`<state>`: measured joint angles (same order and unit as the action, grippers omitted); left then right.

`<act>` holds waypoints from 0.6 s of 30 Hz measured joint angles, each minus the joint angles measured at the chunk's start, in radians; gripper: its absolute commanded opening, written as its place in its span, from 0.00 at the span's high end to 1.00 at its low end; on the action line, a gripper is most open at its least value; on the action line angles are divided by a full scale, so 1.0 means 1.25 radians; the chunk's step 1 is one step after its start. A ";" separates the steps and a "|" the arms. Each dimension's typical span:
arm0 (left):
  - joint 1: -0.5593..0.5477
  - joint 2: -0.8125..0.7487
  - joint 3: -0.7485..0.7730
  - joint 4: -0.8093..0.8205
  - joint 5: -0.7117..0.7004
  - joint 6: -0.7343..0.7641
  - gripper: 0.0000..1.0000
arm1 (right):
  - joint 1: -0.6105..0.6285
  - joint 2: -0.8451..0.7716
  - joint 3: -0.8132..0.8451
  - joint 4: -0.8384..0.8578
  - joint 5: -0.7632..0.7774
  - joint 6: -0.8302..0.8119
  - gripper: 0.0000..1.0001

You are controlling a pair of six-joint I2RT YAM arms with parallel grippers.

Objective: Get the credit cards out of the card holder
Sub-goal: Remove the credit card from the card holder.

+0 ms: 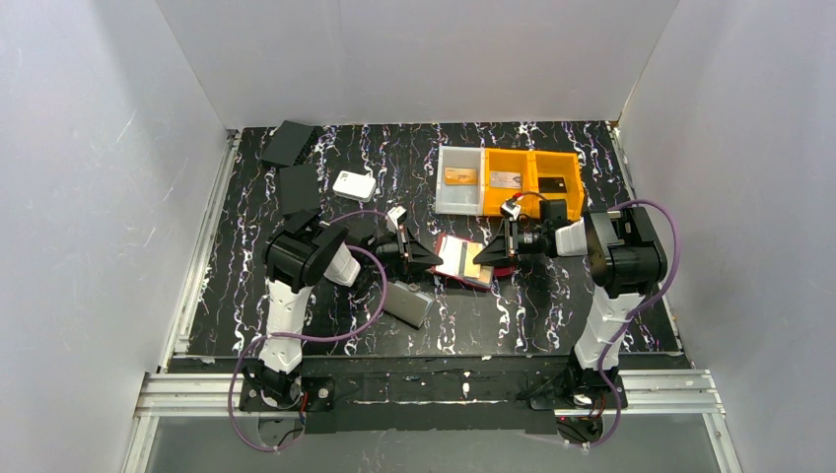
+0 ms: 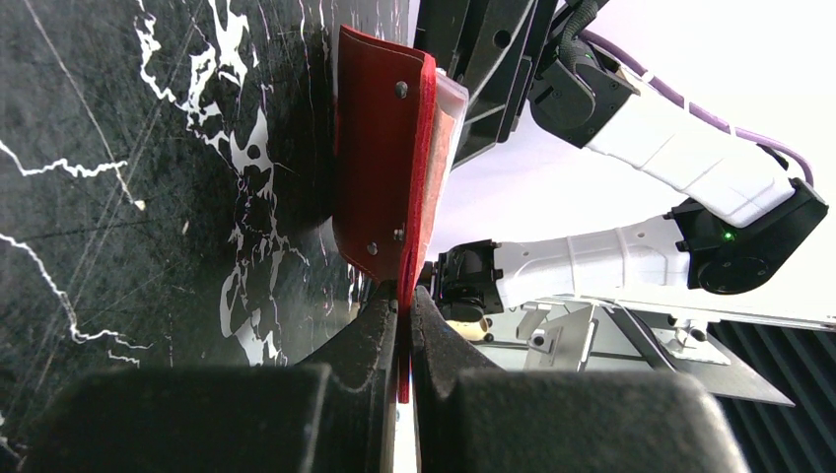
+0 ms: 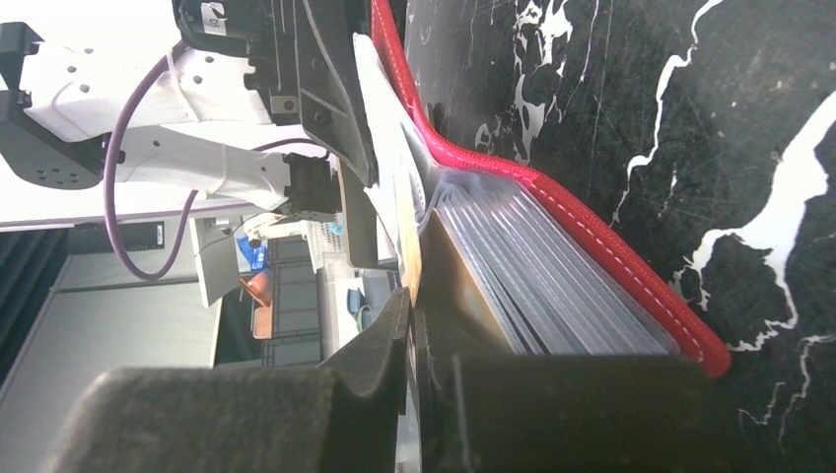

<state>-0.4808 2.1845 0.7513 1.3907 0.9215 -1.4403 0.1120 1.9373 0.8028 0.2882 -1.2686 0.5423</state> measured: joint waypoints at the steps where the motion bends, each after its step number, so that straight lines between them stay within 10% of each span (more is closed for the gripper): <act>1: 0.000 0.000 -0.001 0.000 0.000 0.000 1.00 | -0.001 0.001 0.000 0.000 0.000 0.000 0.89; 18: 0.021 0.001 -0.005 0.000 -0.001 0.000 1.00 | -0.017 0.013 0.000 -0.002 -0.002 -0.009 0.87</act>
<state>-0.4545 2.1853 0.7452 1.3907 0.9199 -1.4406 0.0906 1.9533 0.8028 0.2855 -1.2713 0.5316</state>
